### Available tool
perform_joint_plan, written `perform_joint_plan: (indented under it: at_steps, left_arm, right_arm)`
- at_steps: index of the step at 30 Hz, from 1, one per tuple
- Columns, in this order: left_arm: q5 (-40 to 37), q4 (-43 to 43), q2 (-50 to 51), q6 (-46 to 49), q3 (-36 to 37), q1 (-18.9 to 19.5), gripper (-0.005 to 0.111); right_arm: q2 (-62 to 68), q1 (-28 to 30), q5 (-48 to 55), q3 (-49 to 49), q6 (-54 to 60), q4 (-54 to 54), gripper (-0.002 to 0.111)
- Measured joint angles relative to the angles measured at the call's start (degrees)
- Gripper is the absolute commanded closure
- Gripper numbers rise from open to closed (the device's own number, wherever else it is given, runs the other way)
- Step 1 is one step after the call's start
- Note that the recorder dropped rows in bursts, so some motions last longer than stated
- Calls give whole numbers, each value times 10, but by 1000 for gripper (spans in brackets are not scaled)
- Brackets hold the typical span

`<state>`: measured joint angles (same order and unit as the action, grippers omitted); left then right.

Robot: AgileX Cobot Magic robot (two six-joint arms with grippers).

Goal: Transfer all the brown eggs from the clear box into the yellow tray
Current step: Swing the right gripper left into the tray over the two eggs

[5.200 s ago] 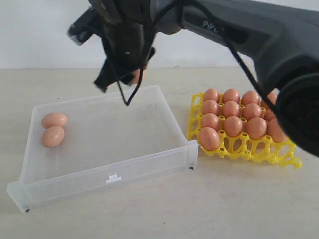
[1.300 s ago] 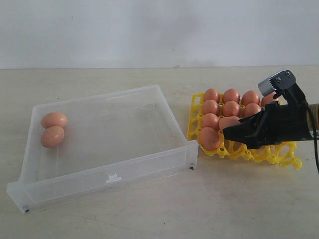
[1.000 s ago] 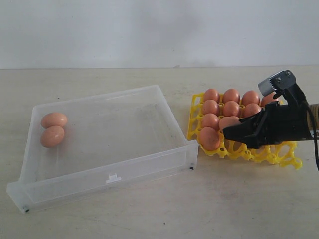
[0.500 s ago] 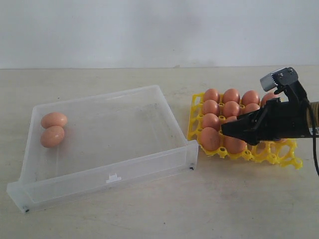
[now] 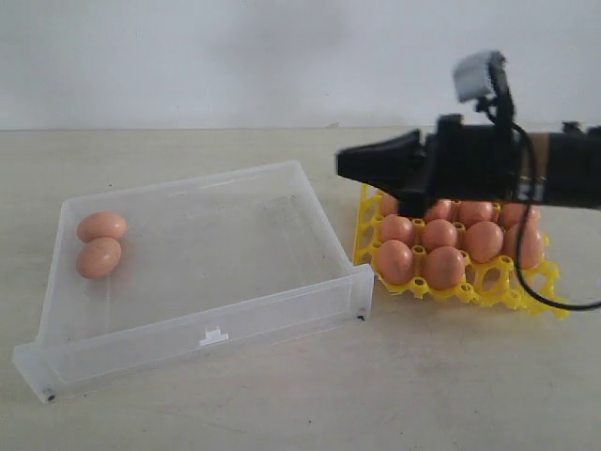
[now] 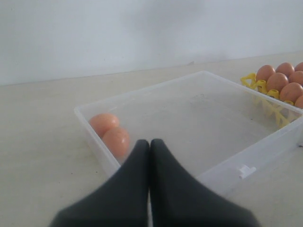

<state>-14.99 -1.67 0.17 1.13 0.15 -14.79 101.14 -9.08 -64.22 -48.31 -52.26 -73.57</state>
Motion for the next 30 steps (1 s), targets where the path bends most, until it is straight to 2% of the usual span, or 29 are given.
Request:
perform_joint_plan:
  at_steps: [2, 4, 8, 11, 13, 16, 19, 22, 24, 27, 30]
  left_arm:
    - [0, 0, 0, 0, 0, 0, 111]
    - [0, 0, 0, 0, 0, 0, 111]
    - [0, 0, 0, 0, 0, 0, 111]
    - [0, 0, 0, 0, 0, 0, 111]
    - [0, 0, 0, 0, 0, 0, 111]
    - [0, 0, 0, 0, 0, 0, 111]
    - [0, 0, 0, 0, 0, 0, 111]
    - [0, 0, 0, 0, 0, 0, 111]
    - [0, 0, 0, 0, 0, 0, 111]
    - [0, 0, 0, 0, 0, 0, 111]
    - [0, 0, 0, 0, 0, 0, 111]
  right_arm:
    - [0, -71, 41, -51, 41, 31, 109]
    - [0, -139, 136, -102, 97, 56, 109]
    - [1, -270, 444, -211, 208, 124, 109]
    - [17, -326, 659, -280, 242, 185, 109]
    - [31, -337, 753, -311, 248, 222, 109]
    - [57, -337, 820, -347, 306, 341, 109]
    - [78, -337, 907, -394, 514, 542, 109]
    - [109, -331, 1072, -455, 780, 780, 109]
    - [142, -323, 1197, -495, 880, 907, 109]
    - [190, -321, 1290, -536, 926, 999, 109]
    - [210, -320, 1309, -551, 936, 1026, 109]
